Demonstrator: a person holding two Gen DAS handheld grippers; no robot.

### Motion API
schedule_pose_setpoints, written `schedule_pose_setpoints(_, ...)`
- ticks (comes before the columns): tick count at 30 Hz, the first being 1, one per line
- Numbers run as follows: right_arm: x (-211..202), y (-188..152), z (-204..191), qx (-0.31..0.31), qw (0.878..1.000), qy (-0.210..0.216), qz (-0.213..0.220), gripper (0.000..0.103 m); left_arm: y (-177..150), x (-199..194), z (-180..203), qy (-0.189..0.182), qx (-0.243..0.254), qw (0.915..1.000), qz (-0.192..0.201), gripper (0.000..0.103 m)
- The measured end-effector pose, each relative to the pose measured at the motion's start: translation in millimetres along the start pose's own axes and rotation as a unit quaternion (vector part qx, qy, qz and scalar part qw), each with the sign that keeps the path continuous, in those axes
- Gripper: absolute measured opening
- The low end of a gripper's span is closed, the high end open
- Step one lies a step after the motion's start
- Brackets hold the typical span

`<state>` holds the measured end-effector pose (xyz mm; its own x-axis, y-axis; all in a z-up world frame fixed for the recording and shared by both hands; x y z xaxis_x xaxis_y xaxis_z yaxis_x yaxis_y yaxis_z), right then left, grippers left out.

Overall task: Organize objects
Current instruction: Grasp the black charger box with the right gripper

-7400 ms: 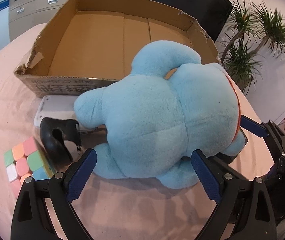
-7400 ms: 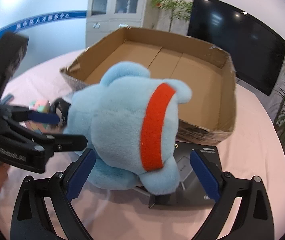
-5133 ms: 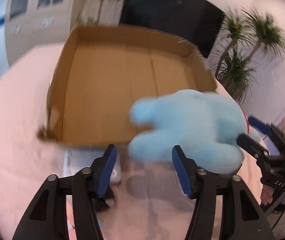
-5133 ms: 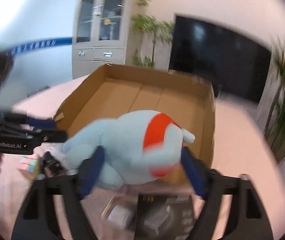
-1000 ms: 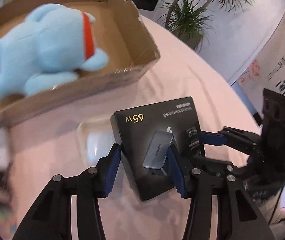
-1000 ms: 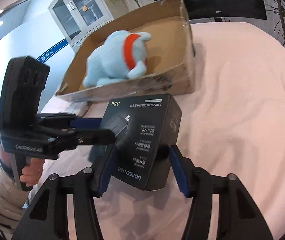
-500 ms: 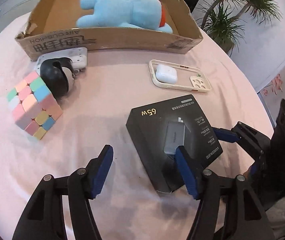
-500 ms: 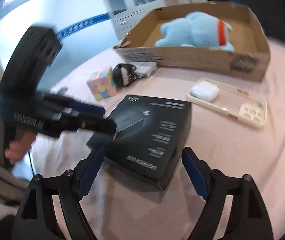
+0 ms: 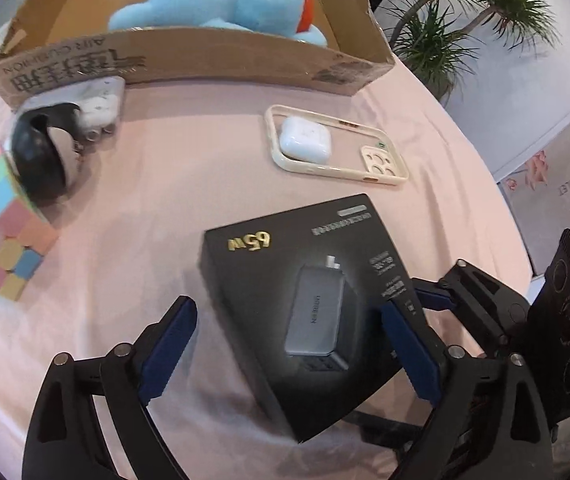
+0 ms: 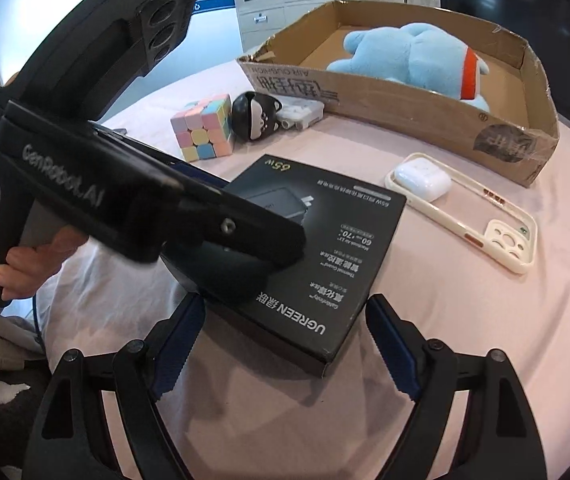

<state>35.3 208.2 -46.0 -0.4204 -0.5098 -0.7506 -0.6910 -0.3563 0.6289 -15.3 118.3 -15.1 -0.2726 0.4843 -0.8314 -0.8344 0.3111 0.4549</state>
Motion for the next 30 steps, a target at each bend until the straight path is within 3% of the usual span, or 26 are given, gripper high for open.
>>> schedule_pose_setpoints(9,4,-1,2,-0.001,1.0,-0.01,-0.015,0.082,3,1,2,-0.017,0.007,0.9998,0.007,0.091)
schedule_pose_setpoints(13,3,1,3,-0.005,1.0,-0.02,-0.01,0.077,3,-5,3,-0.009,0.018,0.9997,0.01,0.087)
schedule_pose_setpoints(30,-10,13,-7,-0.022,0.999,-0.048,0.012,0.076,11,-32,5,0.019,0.048,0.9984,0.025,0.086)
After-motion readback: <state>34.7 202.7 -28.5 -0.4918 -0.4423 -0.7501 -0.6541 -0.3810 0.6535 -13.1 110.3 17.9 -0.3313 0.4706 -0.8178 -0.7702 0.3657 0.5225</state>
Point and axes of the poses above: each gripper's, at about its wrist camera, not at the fingertips, and x roughly the way its jaws point, z to its right, y to its top, the point moved 6 cm from there along x, roughly the way its jaws point, and after that the axes turned 11 degrees about x, right-handed, at the moved point
